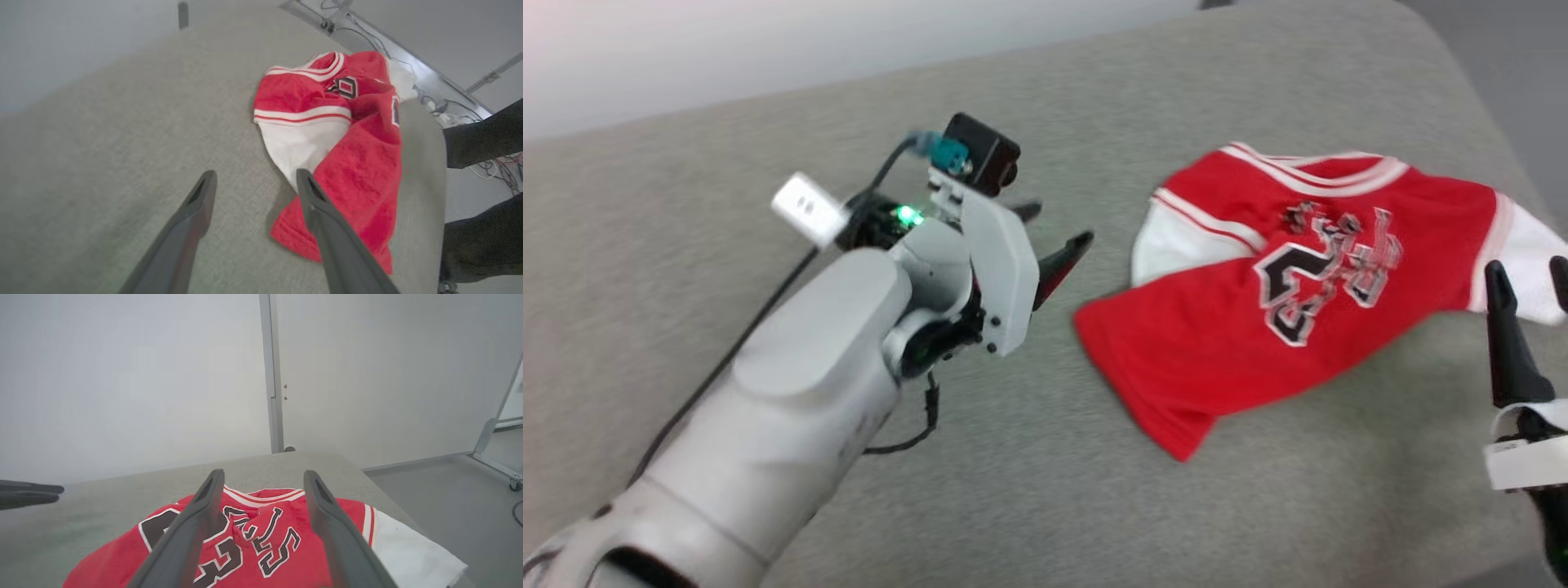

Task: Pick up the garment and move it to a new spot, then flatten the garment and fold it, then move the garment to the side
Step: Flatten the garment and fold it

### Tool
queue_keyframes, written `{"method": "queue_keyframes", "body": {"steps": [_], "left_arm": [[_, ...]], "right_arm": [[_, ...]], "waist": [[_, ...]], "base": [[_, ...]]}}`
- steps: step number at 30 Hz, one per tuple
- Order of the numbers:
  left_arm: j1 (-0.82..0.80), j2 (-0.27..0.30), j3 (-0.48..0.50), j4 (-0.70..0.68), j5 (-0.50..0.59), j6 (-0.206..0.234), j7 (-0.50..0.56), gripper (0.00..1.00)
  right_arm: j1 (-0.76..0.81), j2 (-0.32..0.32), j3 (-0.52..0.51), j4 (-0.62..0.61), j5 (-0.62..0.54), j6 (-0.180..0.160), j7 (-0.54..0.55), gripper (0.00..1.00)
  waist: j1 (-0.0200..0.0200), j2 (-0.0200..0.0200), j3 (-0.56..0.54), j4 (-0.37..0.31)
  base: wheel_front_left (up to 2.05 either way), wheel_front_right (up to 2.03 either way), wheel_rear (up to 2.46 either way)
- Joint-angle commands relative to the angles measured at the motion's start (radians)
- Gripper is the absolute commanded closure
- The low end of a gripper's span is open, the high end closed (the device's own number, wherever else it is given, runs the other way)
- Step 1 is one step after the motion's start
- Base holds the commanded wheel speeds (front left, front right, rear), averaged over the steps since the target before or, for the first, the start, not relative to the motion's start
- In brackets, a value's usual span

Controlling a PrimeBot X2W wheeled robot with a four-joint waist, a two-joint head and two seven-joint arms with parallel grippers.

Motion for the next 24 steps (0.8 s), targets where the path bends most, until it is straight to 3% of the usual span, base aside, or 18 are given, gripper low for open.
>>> {"method": "queue_keyframes", "body": {"steps": [1,3,5,10,24], "left_arm": [[-0.047,-0.024,-0.014,0.085,-0.105,0.001,0.154,0.00],[-0.090,-0.048,0.008,0.158,-0.213,0.001,0.279,0.00],[-0.136,-0.057,0.014,0.245,-0.249,0.002,0.364,0.00],[-0.205,-0.095,0.006,0.392,-0.270,0.011,0.466,0.00],[-0.196,-0.155,-0.030,0.554,-0.281,0.002,0.477,0.00]], "right_arm": [[0.015,0.037,0.005,-0.028,-0.018,-0.002,-0.005,0.00],[0.014,0.058,0.015,-0.044,-0.033,-0.002,-0.005,0.00],[0.007,0.081,0.033,-0.055,-0.036,-0.002,-0.005,0.00],[-0.001,0.108,0.056,-0.074,-0.044,-0.002,-0.005,0.00],[-0.022,0.116,0.089,-0.069,-0.045,-0.002,-0.005,0.00]], "waist": [[0.0000,0.0000,0.021,-0.121],[0.0000,0.0000,0.039,-0.156],[0.0000,0.0000,0.055,-0.188],[0.0000,0.0000,0.085,-0.246],[0.0000,0.0000,0.125,-0.282]], "base": [[0.00,0.00,0.00],[0.00,0.00,0.00],[0.00,0.00,0.00],[0.00,0.00,0.00],[0.00,0.00,0.00]]}}
